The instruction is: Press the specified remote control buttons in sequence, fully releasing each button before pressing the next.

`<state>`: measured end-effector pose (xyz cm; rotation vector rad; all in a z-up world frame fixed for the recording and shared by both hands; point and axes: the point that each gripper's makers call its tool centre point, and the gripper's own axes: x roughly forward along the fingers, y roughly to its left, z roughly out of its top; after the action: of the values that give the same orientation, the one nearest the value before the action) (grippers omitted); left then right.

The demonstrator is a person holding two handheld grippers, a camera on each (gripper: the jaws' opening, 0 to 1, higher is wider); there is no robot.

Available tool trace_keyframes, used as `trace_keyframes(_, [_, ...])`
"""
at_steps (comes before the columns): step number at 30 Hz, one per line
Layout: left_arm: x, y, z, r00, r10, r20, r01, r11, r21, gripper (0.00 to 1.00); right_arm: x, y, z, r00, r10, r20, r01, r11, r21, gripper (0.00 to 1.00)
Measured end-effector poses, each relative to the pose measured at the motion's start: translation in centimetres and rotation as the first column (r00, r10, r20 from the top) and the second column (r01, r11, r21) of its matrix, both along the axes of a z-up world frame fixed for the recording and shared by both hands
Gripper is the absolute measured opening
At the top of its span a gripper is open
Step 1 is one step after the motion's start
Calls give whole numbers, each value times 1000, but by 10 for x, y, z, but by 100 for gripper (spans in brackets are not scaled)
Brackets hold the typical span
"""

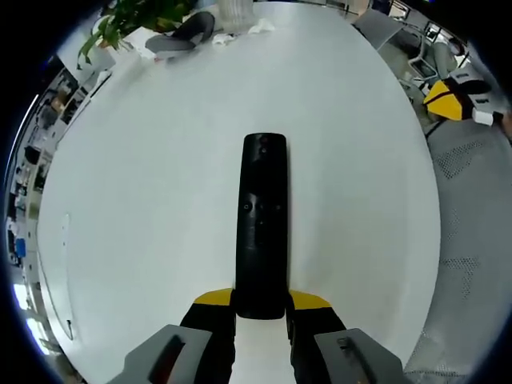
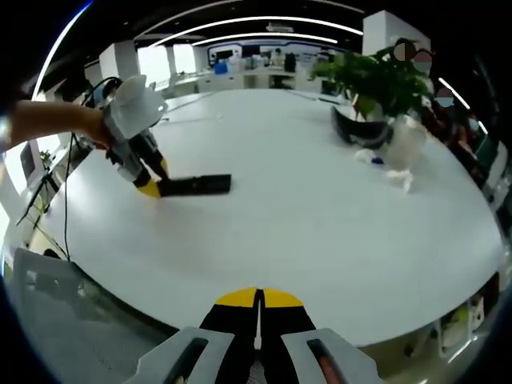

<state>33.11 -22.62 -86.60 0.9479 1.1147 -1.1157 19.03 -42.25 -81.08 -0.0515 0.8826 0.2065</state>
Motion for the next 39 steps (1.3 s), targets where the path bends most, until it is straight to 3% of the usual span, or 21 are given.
trace_keyframes(17, [-19, -3, 0, 1000, -1, 6, 1, 1000, 4, 23, 0, 0, -1, 1000, 1, -3, -1, 1000, 0, 0])
trace_keyframes(23, [-20, -2, 0, 1000, 14, 3, -14, 1000, -28, 23, -1, 1, -1, 1000, 10, -7, -10, 1000, -5, 0])
trace_keyframes(31, [-37, -3, 1, 999, 37, 8, -37, 997, -68, 23, -1, 1, -2, 1000, 12, -13, -12, 1000, -10, 0])
trace_keyframes(39, [-41, -4, 0, 1000, 29, 7, -28, 999, -42, 23, -2, 2, -3, 1000, 16, -17, -16, 1000, -11, 0])
